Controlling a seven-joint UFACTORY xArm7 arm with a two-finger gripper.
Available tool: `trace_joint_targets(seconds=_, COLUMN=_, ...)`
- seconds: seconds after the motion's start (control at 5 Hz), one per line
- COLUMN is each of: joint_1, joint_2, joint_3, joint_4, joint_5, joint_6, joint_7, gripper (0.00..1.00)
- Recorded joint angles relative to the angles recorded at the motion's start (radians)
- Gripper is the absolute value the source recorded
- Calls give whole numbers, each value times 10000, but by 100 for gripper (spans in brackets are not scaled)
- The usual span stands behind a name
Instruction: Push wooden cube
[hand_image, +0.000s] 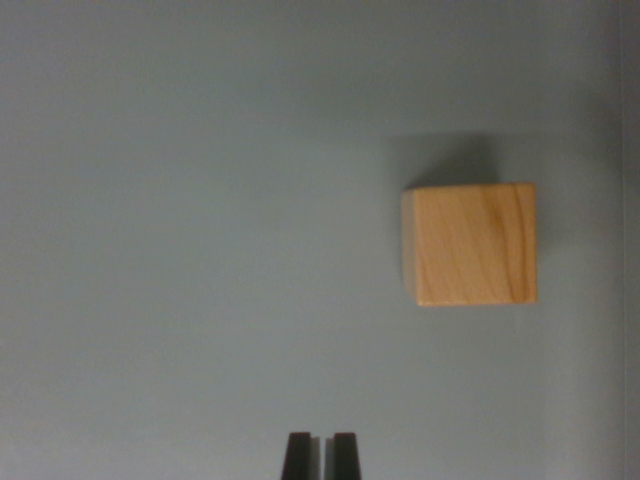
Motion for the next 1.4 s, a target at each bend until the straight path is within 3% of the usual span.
trace_joint_targets(seconds=0.2, joint_1=0, joint_2=0, joint_3=0, joint_4=0, joint_5=0, joint_6=0, joint_7=0, gripper=0)
trace_joint_targets(seconds=0.4, joint_1=-83, joint_2=197, joint_3=-74, joint_4=-284, joint_5=-5, joint_6=-444, joint_7=-192, gripper=0)
trace_joint_targets(seconds=0.6, joint_1=-83, joint_2=197, joint_3=-74, joint_4=-284, joint_5=-5, joint_6=-444, joint_7=-192, gripper=0)
trace_joint_targets(seconds=0.8, joint_1=-161, joint_2=381, joint_3=-143, joint_4=-550, joint_5=-9, joint_6=-860, joint_7=-372, gripper=0)
trace_joint_targets(seconds=1.0, joint_1=-161, joint_2=381, joint_3=-143, joint_4=-550, joint_5=-9, joint_6=-860, joint_7=-372, gripper=0)
trace_joint_targets(seconds=1.2, joint_1=-230, joint_2=545, joint_3=-204, joint_4=-786, joint_5=-13, joint_6=-1230, joint_7=-531, gripper=0)
trace_joint_targets(seconds=1.4, joint_1=-230, joint_2=545, joint_3=-204, joint_4=-786, joint_5=-13, joint_6=-1230, joint_7=-531, gripper=0)
